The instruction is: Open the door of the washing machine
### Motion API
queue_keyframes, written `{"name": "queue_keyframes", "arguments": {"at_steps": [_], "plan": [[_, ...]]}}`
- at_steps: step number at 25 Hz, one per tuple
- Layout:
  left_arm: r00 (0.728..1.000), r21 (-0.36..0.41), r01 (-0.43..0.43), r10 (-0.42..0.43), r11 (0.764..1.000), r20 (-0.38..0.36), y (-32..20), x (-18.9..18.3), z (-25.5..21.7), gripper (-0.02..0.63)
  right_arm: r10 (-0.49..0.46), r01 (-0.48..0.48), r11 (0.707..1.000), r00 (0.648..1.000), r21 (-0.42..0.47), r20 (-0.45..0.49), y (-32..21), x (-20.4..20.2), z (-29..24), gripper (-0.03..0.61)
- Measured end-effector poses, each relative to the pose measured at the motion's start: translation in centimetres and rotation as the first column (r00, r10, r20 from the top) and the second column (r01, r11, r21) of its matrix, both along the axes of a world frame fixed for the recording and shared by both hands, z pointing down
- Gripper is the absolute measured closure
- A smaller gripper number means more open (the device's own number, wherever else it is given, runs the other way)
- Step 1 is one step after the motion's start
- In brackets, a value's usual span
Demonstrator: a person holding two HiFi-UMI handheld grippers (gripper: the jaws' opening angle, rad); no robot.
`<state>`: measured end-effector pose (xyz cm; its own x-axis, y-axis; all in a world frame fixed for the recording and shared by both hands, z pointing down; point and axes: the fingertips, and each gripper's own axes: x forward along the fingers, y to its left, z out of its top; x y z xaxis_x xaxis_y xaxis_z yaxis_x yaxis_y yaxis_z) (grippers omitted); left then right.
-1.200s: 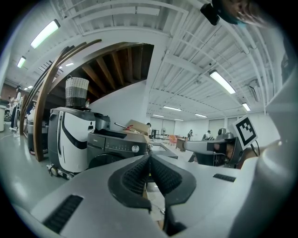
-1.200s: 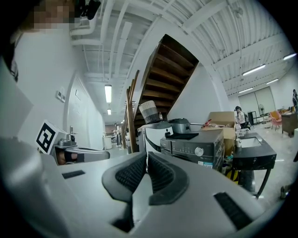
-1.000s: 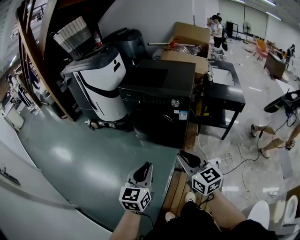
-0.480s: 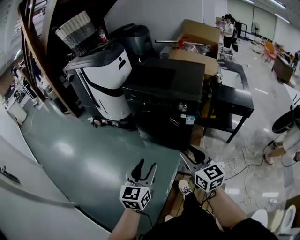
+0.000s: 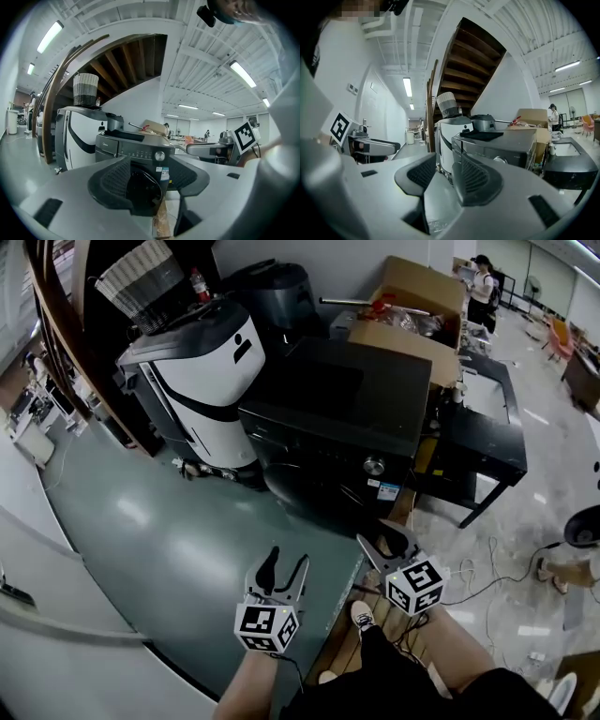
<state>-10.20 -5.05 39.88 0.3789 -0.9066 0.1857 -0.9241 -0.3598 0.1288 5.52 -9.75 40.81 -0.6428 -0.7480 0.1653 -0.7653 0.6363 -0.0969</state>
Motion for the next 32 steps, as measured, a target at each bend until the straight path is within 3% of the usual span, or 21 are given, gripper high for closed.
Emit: {"name": "queue_keyframes", "arguments": {"at_steps": [13,21,32], "plan": [[0.999,-0.084,0.039,-0.038,0.996,0.015,-13.1,2.7,5.8,0.357,-0.063,0.059,0.994,0.997,-0.097,-0.042,-12.3,1.1,8.7,0.400],[0.998,-0.146,0.054,-0.055,0.988,-0.003,-18.5,3.7,10.3,0.357,-0.122,0.106,0.981,0.988,-0.161,-0.091,-16.5,1.4,14.7,0.399],[0.998,-0.247,0.064,-0.068,0.967,-0.008,-23.3,5.4,17.4,0.357,-0.149,0.102,0.951,0.978,-0.293,-0.144,-20.1,1.6,24.3,0.400]]}}
